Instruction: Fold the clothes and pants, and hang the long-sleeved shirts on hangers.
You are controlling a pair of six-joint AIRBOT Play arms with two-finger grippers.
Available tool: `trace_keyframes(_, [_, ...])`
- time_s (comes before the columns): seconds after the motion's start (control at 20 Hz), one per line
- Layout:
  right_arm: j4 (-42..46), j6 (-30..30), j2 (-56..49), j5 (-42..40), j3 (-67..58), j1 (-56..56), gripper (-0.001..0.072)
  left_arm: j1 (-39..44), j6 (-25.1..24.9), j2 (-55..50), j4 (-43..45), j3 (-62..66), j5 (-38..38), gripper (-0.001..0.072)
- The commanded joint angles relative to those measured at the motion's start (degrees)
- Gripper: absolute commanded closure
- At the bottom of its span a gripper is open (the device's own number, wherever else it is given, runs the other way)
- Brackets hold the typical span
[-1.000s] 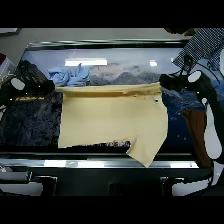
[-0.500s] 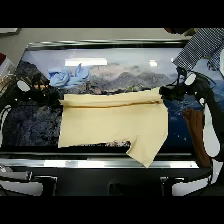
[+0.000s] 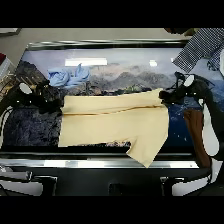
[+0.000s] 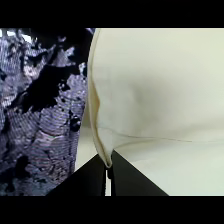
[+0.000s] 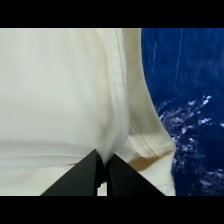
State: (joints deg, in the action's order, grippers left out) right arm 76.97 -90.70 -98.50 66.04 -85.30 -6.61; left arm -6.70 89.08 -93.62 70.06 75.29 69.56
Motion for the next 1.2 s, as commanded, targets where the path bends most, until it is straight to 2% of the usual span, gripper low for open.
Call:
trace_keyframes(0.0, [0.02, -0.37, -1.07, 1.57, 1.09, 0.02, 0.0668, 0.22, 0.02, -0.22, -0.07, -1.33, 1.36, 0.0674])
trace_keyframes(0.1, [0.0, -0.52, -1.57, 1.95, 1.09, 0.02, 0.0449, 0.55, 0.02, -0.2, -0.48, -1.16, 1.38, 0.0642])
trace_keyframes(0.15, [-0.17, -0.63, -1.36, 2.1, 0.98, 0.02, 0.0384, 0.61, 0.02, 0.0, -0.92, -0.85, 1.4, 0.0571])
trace_keyframes(0.2, [-0.22, -0.61, -0.63, 2.64, 0.94, -0.04, 0.0366, 0.61, 0.02, 0.42, -1.07, -0.22, 1.51, 0.0427])
trace_keyframes(0.25, [-0.2, -0.17, 0.72, 3.34, 0.96, -0.15, 0.0351, 0.55, -0.04, 1.22, -1.05, 0.66, 1.9, 0.0209])
trace_keyframes(0.3, [0.13, 1.22, 2.54, 4.37, 0.96, -0.57, 0.035, 0.31, -0.66, 2.32, -1.05, 1.53, 2.75, 0.0131])
trace_keyframes(0.4, [-0.39, 4.96, 7.34, 7.98, 1.29, -2.82, 0.0285, -0.81, -1.2, 5.68, 0.07, 2.21, 4.81, 0.0132])
trace_keyframes(0.55, [-7.21, 8.33, 16.2, 10.6, 8.2, -10.12, 0.0287, -2.99, -2.12, 11.78, 3.06, -0.92, 8.11, 0.0131])
trace_keyframes(0.65, [-8.46, 7.69, 22.21, 12.48, 17.4, -14.14, 0.0286, -5.07, -1.25, 16.55, 2.99, -6.08, 7.69, 0.0132])
trace_keyframes(0.75, [-9.05, 6.78, 26.6, 14.78, 27.06, -15.72, 0.0247, -6.29, 1.77, 21.03, 2.89, -11.72, 6.16, 0.0132])
trace_keyframes(0.9, [-12.66, 6.03, 28.85, 17.05, 39.43, -15.67, 0.0238, -6.56, 2.43, 26.4, 1.7, -19.15, 5.42, 0.0133])
trace_keyframes(1.0, [-16.55, 7.74, 28.85, 15.93, 45.68, -15.67, 0.024, -6.56, 2.43, 29.33, 0.52, -22.8, 5.42, 0.0132])
trace_keyframes(1.15, [-17.59, 9.33, 28.85, 13.42, 51.84, -15.67, 0.024, -6.56, 2.43, 32.3, -0.66, -25.66, 5.42, 0.0132])
